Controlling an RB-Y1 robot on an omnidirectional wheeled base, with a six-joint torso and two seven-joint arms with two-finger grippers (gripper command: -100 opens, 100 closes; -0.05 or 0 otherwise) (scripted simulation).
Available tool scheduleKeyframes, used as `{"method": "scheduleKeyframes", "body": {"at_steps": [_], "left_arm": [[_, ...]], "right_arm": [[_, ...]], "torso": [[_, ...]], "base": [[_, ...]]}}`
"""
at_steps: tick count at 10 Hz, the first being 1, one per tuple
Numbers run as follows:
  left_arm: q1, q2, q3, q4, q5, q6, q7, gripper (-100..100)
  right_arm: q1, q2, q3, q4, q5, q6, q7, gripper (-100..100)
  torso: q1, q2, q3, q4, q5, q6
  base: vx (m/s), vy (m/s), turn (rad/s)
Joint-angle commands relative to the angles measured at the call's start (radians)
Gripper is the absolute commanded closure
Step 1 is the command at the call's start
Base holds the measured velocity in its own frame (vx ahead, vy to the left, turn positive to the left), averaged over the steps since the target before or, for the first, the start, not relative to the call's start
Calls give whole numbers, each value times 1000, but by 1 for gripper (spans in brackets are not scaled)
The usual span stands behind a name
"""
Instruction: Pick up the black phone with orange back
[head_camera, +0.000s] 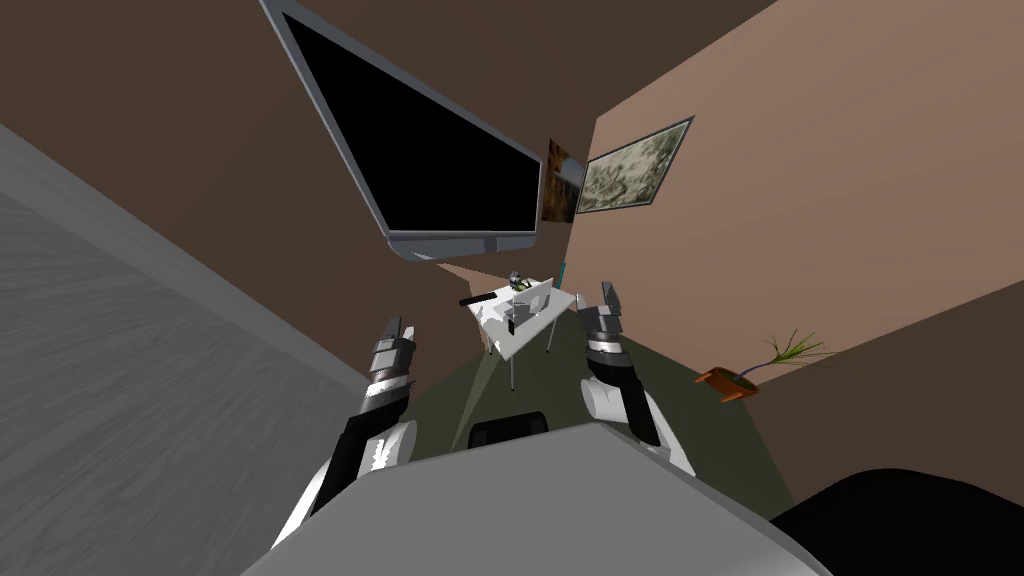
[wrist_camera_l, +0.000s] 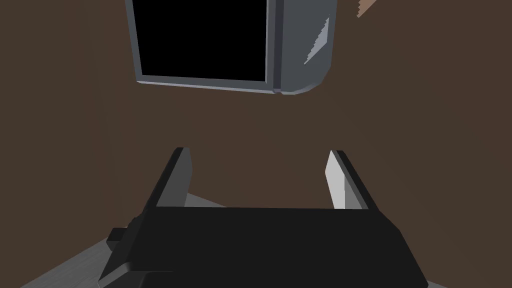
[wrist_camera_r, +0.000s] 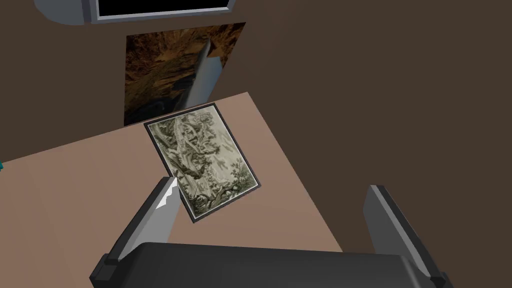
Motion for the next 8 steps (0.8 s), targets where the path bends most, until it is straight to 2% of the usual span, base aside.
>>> {"method": "scheduleKeyframes", "body": {"at_steps": [1, 5, 8], "left_arm": [[0, 0, 0, 0, 0, 0, 0, 0], [0, 0, 0, 0, 0, 0, 0, 0], [0, 0, 0, 0, 0, 0, 0, 0]], "right_arm": [[-5, -49, -3, 11, 2, 4, 8, -100], [-30, -164, -20, 71, 15, 24, 53, -100], [-60, -213, -40, 140, 31, 49, 107, -100]], "torso": [[0, 0, 0, 0, 0, 0], [3, -1, -1, 0, 1, 0], [6, -2, -1, 0, 1, 0]], "base": [[4, 17, 2], [12, 55, 1], [21, 103, 1]]}}
